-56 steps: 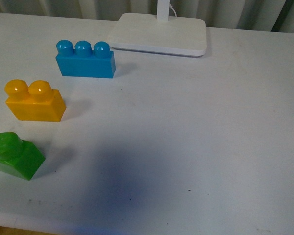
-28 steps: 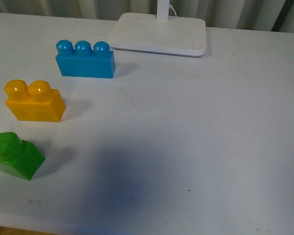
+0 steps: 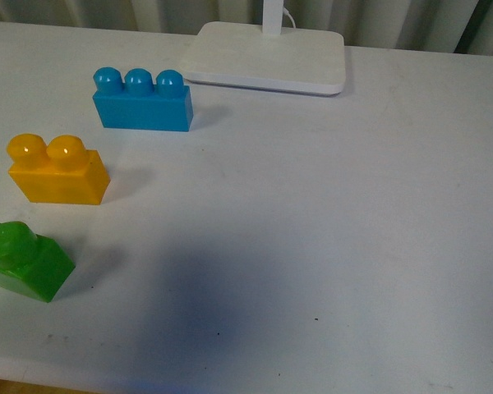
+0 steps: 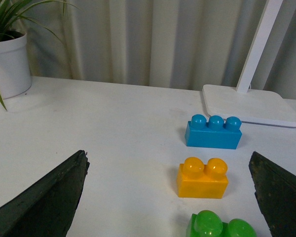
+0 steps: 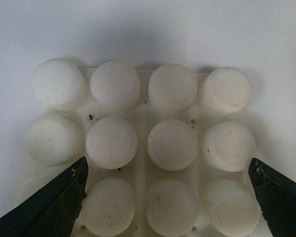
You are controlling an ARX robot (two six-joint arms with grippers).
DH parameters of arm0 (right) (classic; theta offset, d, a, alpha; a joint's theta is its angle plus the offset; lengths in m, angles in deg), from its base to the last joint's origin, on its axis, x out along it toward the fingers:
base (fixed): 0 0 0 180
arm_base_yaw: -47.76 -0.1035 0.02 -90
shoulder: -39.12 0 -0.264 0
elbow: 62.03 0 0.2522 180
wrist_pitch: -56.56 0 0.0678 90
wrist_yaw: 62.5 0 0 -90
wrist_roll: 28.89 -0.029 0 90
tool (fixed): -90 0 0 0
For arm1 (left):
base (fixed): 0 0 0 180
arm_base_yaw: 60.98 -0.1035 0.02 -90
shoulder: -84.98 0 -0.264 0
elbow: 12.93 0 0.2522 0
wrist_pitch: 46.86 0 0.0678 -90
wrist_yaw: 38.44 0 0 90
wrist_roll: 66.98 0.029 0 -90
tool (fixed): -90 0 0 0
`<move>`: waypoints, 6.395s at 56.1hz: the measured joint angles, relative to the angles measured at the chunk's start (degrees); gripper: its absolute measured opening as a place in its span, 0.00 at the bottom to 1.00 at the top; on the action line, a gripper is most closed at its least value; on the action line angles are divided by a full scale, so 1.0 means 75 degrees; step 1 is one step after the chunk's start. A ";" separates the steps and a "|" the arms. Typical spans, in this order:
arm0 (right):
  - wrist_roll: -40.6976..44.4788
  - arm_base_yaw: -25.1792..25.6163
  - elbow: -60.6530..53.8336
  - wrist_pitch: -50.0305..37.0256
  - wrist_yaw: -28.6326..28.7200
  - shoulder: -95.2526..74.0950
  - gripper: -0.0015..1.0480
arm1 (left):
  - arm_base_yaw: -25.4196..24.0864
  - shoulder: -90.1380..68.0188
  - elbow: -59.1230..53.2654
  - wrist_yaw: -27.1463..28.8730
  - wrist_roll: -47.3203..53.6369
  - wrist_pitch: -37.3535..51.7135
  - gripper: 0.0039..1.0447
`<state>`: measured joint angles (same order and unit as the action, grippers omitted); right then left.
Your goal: Insert yellow block into base center
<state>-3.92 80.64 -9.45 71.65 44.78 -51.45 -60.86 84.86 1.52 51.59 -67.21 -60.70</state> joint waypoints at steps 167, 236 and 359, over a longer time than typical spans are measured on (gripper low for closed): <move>-0.5152 -0.3398 -0.2885 -0.0475 -0.0023 0.7903 0.91 | 0.0000 0.0000 0.0000 0.0000 0.0000 0.0000 0.94; -0.3354 -0.4363 -0.5132 -0.0221 -0.2296 1.2036 0.01 | 0.0000 0.0000 0.0000 -0.0003 0.0000 0.0000 0.94; -0.3343 -0.4363 -0.5132 -0.0189 -0.2296 1.2042 0.91 | 0.1387 -1.3003 0.8982 -0.0388 1.0614 -0.4887 0.94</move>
<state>-28.99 47.92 -47.94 70.22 27.56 38.87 -50.46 -12.66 68.88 48.69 12.39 -97.35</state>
